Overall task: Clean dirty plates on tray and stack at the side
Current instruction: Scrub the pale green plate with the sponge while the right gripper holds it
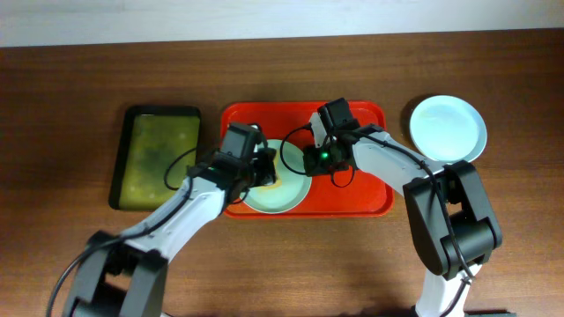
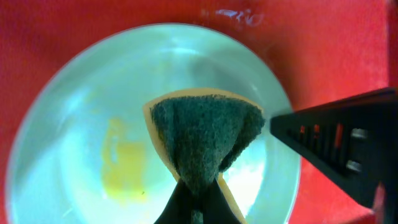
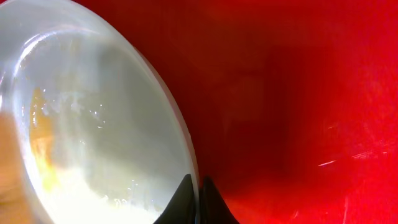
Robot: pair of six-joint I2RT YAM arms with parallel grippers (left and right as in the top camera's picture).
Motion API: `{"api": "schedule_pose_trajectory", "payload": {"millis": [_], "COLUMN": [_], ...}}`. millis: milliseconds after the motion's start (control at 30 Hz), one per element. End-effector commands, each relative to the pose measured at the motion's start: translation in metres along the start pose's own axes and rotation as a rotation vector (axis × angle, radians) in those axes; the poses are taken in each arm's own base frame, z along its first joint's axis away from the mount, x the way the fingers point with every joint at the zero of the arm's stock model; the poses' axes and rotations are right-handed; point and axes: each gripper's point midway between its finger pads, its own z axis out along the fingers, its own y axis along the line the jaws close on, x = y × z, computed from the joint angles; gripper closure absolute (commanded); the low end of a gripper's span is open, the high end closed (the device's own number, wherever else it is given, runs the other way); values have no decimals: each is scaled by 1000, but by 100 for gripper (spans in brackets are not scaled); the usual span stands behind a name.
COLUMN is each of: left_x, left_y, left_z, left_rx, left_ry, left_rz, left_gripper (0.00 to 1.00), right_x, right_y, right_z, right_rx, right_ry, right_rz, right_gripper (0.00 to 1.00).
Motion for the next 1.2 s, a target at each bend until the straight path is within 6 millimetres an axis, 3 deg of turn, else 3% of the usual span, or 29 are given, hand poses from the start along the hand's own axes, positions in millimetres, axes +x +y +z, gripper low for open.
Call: {"api": "schedule_pose_trajectory", "payload": {"millis": [0, 133, 300, 367, 467, 533, 600, 633, 700, 767, 867, 933, 1033, 1167], "left_x": [7, 6, 7, 4, -4, -15, -27, -31, -39, -42, -40, -30, -13, -15], "left_y": [2, 11, 60, 97, 120, 113, 93, 80, 35, 11, 14, 23, 48, 79], "left_z": [22, 32, 42, 27, 6, -7, -18, -20, -19, -11, 3, 25, 54, 49], "left_rx": [2, -35, -277, -494, -660, -650, -556, -485, -242, -106, -109, -133, -217, -389], "left_ry": [22, 10, -36, -82, -139, -169, -200, -206, -200, -197, -190, -158, -114, -146], "left_rz": [-15, -54, -51, -30, -5, -7, -27, -36, -54, -126, -164, -164, -169, -52], "left_gripper": [100, 100, 100, 100, 100, 100, 100, 100, 100, 100, 100, 100, 100, 100], "right_x": [-2, -2, -2, -2, -2, -2, -2, -2, -2, -2, -2, -2, -2, -2], "right_y": [-3, -4, -4, -4, -5, -5, -5, -5, -5, -5, -5, -5, -5, -5], "right_z": [4, 4, 4, 4, 4, 4, 4, 4, 4, 4, 4, 4, 4, 4], "right_rx": [24, 33, 33, 33, 33, 33, 33, 33, 33, 33, 33, 33, 33, 33], "right_ry": [-5, -8, -8, -7, -7, -8, -8, -8, -8, -8, -7, -8, -8, -7], "right_rz": [15, 15, 15, 15, 16, 16, 16, 16, 16, 16, 17, 16, 16, 16], "right_gripper": [96, 96, 96, 96, 96, 96, 96, 96, 96, 96, 96, 96, 96, 96]}}
